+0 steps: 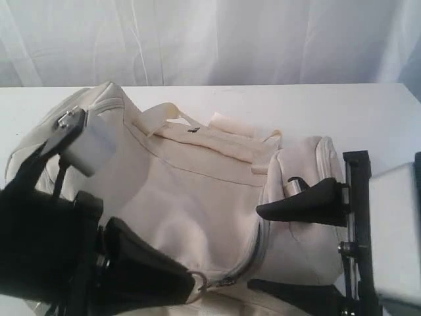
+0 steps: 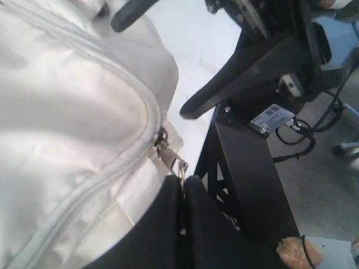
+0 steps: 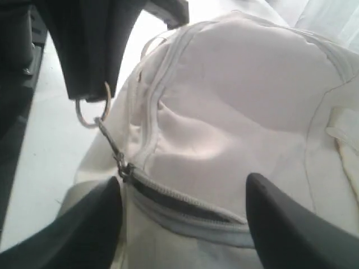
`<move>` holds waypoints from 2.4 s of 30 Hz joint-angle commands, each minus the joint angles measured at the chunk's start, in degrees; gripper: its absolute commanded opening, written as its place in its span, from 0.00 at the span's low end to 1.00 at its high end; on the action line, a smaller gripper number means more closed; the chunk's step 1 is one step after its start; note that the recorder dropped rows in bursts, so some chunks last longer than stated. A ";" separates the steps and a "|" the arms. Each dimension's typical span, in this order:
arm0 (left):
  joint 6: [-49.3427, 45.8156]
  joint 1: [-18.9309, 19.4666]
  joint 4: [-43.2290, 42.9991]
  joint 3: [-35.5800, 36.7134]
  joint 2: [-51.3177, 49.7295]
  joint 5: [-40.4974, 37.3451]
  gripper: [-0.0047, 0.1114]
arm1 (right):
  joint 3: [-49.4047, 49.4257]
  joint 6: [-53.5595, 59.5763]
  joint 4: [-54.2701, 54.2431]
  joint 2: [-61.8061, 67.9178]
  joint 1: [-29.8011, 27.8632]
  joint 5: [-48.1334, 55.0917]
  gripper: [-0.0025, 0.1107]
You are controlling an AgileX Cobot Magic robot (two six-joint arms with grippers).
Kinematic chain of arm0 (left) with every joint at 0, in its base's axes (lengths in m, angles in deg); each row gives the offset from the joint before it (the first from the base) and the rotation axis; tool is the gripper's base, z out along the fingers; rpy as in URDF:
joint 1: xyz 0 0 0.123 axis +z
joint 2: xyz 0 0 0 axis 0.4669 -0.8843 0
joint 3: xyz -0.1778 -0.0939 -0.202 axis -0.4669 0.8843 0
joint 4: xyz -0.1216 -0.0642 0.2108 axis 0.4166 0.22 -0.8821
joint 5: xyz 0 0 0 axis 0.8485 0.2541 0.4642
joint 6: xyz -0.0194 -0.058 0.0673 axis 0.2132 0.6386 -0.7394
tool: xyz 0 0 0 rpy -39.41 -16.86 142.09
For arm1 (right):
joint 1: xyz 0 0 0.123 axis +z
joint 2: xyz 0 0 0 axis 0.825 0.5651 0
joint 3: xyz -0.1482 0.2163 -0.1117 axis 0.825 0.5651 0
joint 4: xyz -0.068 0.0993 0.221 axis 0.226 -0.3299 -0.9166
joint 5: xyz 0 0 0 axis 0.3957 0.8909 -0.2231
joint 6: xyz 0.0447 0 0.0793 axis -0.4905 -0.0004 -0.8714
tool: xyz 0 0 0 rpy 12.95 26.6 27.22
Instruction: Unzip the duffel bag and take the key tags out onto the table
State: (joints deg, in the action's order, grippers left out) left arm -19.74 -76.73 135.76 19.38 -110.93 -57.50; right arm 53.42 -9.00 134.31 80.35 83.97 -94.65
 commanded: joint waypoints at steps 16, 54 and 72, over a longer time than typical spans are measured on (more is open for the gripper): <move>3.13 -0.32 2.04 -6.77 0.69 -3.23 0.04 | -0.26 11.68 -0.45 5.61 8.88 25.17 0.09; 75.23 -0.23 -89.74 -1.64 10.67 -15.86 0.04 | -1.25 -0.31 -3.12 4.98 8.88 67.30 0.02; 76.26 -0.23 -89.09 -1.64 11.33 -15.07 0.04 | -2.62 -10.54 -2.96 -8.30 8.88 32.88 0.62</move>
State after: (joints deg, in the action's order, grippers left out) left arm 56.07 -77.07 47.66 17.38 -100.31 -70.96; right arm 51.07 -18.29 131.13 72.81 93.25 -50.16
